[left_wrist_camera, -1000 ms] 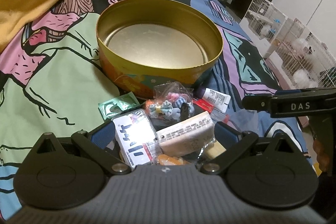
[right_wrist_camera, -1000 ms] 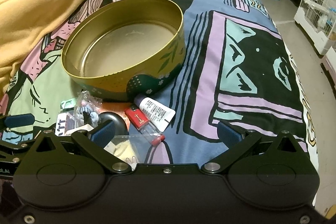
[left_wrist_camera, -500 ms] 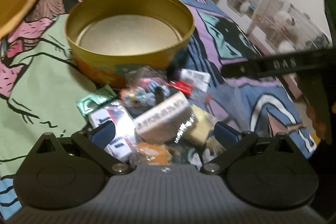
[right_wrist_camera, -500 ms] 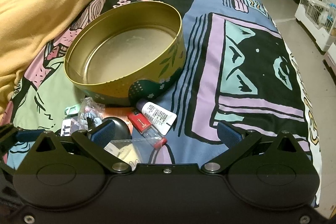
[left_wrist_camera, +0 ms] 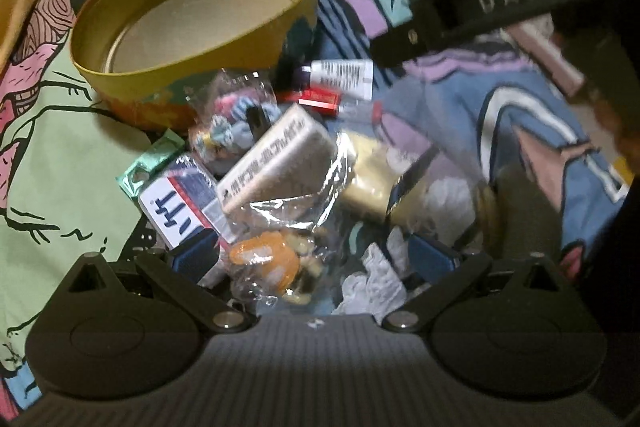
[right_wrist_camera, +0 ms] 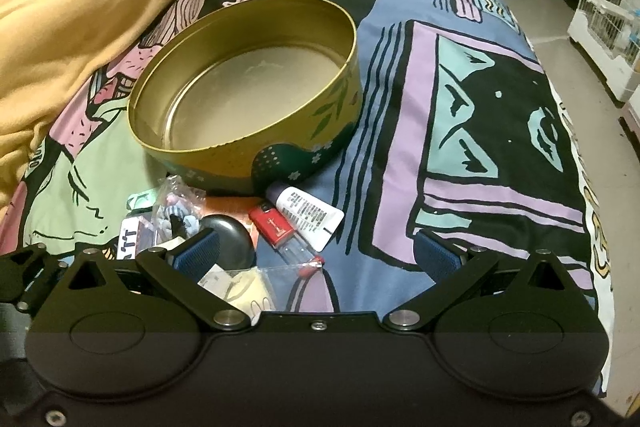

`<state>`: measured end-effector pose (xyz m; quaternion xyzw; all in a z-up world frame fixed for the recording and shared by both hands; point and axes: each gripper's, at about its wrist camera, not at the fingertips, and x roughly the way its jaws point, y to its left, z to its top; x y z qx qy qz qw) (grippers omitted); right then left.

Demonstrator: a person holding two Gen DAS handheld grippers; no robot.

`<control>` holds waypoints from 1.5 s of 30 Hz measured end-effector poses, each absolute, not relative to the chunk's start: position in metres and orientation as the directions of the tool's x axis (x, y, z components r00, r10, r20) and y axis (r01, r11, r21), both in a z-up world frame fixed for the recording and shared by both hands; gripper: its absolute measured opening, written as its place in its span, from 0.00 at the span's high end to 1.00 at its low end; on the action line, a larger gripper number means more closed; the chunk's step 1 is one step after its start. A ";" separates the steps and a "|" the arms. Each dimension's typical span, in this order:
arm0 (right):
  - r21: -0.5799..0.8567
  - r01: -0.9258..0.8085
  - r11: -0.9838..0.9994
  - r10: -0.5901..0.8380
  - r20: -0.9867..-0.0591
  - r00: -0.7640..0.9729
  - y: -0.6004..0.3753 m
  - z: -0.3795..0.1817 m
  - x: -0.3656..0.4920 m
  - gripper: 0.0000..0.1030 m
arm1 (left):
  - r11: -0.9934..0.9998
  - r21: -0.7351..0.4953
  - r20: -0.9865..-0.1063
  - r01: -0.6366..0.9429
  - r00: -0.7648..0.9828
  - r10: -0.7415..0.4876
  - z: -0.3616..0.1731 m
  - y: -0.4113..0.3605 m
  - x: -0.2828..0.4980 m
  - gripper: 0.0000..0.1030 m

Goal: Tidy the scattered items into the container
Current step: 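Grasp the clear plastic bag with the left gripper and lift it, then carry the bag over the gold tin and release it with the left gripper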

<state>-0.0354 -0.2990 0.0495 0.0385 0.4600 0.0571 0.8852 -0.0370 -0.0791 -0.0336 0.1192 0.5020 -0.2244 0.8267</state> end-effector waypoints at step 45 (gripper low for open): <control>0.168 0.010 0.986 0.128 -0.786 0.604 -0.322 0.057 -0.031 0.00 | 0.927 -0.268 -0.784 0.261 0.500 -0.367 0.021 0.004 -0.043 0.75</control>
